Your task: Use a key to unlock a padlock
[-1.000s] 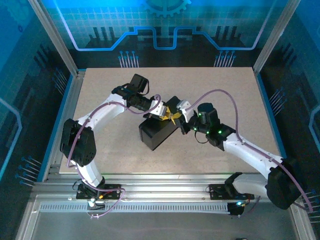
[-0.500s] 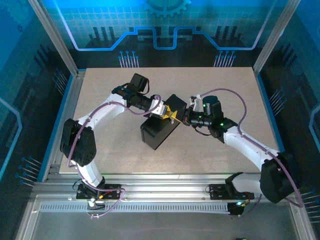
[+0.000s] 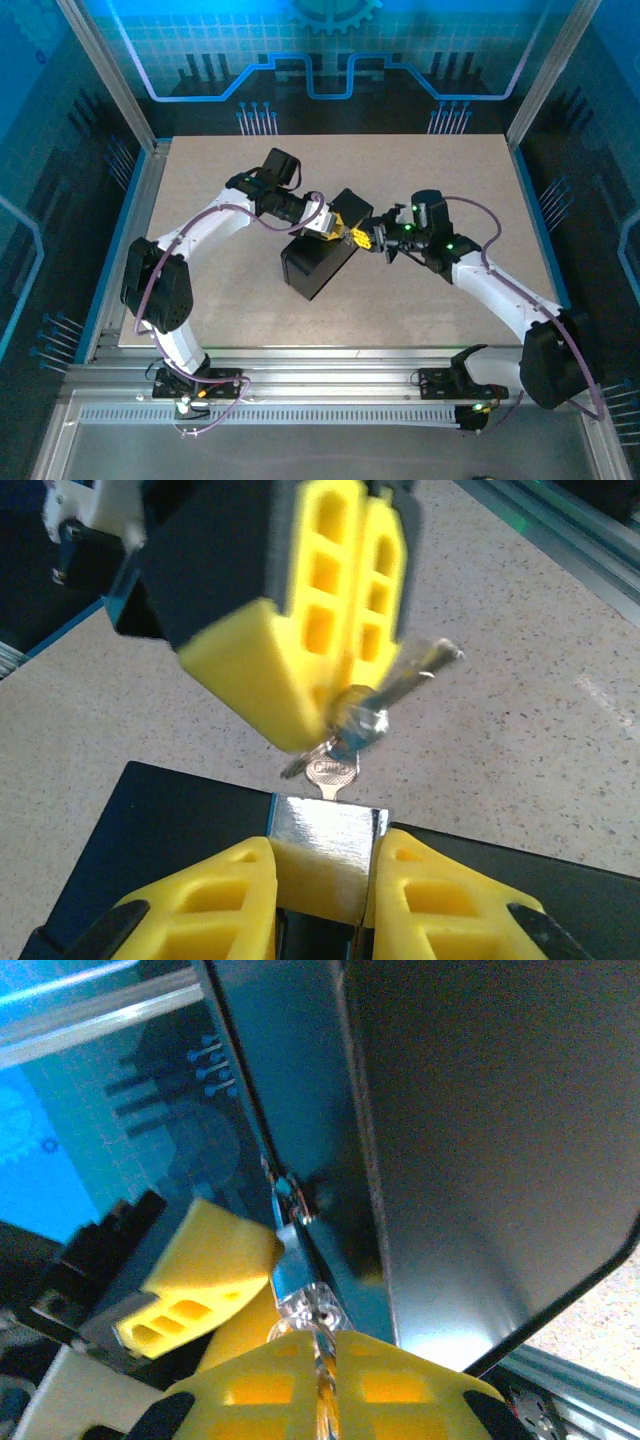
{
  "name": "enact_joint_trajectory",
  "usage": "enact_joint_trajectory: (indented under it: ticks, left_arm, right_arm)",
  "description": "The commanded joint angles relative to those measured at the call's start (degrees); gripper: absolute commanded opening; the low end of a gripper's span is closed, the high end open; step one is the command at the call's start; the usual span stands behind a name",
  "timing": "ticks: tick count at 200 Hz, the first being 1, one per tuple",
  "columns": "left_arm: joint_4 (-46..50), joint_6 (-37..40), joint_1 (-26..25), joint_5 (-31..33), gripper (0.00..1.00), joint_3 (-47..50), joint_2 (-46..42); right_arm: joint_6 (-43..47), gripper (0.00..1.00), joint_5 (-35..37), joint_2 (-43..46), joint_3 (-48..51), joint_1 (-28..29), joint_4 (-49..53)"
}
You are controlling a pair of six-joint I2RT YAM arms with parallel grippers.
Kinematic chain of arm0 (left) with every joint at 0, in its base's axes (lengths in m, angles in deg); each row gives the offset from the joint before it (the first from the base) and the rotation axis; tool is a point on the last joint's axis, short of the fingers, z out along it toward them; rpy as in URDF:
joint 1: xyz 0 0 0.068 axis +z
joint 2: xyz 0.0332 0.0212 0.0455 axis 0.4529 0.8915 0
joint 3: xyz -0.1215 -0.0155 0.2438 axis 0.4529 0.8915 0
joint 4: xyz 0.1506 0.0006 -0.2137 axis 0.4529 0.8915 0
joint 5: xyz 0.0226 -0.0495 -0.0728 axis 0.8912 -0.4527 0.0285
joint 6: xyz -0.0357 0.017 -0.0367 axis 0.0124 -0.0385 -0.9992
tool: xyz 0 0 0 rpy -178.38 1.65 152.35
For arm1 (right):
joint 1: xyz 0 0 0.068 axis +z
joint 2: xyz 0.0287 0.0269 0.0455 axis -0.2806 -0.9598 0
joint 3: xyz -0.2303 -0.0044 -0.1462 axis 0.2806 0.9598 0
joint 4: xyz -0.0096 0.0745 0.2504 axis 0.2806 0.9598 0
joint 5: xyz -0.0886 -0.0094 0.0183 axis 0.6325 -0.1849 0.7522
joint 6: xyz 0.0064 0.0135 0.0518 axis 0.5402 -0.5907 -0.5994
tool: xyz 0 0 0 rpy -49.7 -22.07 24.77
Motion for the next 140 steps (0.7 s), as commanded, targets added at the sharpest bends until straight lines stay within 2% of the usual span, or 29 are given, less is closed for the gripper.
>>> enact_joint_trajectory:
  ticks: [1, 33, 53, 81, 99, 122, 140]
  left_arm:
    - [2.7, 0.6, 0.5, -4.9, 0.13, -0.7, -0.7]
    - [3.3, 0.9, 0.6, -4.6, 0.13, -0.9, -0.7]
    - [4.1, 1.2, 0.6, -4.6, 0.13, -1.3, -0.6]
    - [5.0, 1.6, 0.6, -4.5, 0.13, -1.7, -0.4]
    - [5.8, 1.9, 0.6, -4.6, 0.13, -2.1, -0.3]
    - [7.3, 2.4, 0.6, -4.6, 0.13, -2.9, 0.1]
    - [8.5, 2.8, 0.6, -4.8, 0.13, -3.5, 0.4]
  right_arm:
    - [7.8, 0.15, 0.5, -0.9, -2.9, -5.4, 10.8]
    - [16.8, 0.18, -3.3, -3.4, -6.1, -8.8, 15.4]
    - [26.1, 0.18, -2.2, -4.4, -10.2, -9.4, 20.4]
    - [47.5, 0.18, 0.6, -3.6, -16.1, -8.6, 22.5]
    - [64.0, 0.21, 6.5, -0.8, -17.0, -5.4, 22.2]
    - [87.2, 0.28, 14.2, 4.0, -11.0, 2.3, 15.3]
    - [104.4, 0.32, 18.7, 8.1, -1.8, 8.5, 4.5]
